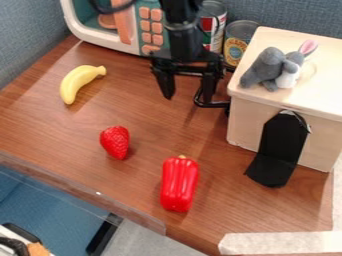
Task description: Open the closed drawer
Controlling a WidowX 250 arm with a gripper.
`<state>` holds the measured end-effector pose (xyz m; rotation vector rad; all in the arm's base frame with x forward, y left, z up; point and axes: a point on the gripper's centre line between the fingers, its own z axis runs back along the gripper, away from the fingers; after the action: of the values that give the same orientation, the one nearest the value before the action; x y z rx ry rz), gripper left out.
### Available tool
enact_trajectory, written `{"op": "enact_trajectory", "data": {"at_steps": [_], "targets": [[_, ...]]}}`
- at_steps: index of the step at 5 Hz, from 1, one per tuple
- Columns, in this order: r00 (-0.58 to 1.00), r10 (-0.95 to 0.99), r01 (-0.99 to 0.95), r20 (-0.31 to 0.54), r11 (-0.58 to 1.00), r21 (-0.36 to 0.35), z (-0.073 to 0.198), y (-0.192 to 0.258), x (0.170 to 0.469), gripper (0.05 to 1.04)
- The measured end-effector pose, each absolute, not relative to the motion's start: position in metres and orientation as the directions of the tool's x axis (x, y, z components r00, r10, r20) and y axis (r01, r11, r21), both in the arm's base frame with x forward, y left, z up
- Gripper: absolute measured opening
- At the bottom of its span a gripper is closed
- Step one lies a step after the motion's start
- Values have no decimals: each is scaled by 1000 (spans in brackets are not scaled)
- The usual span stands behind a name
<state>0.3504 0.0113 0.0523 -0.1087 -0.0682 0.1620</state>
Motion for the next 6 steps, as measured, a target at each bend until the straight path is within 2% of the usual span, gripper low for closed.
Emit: {"op": "enact_trajectory", "data": {"at_steps": [1, 2, 4, 5, 6], "targets": [[985, 166, -159, 51, 980, -116, 38, 13, 378, 1001], [990, 134, -129, 39, 986, -108, 33, 6, 393, 950], [989, 143, -138, 45, 985, -104, 31, 12, 392, 358], [988, 148, -142, 49, 984, -103, 31, 13, 390, 168], [987, 153, -149, 43, 985, -86, 31, 21, 386, 133]]}}
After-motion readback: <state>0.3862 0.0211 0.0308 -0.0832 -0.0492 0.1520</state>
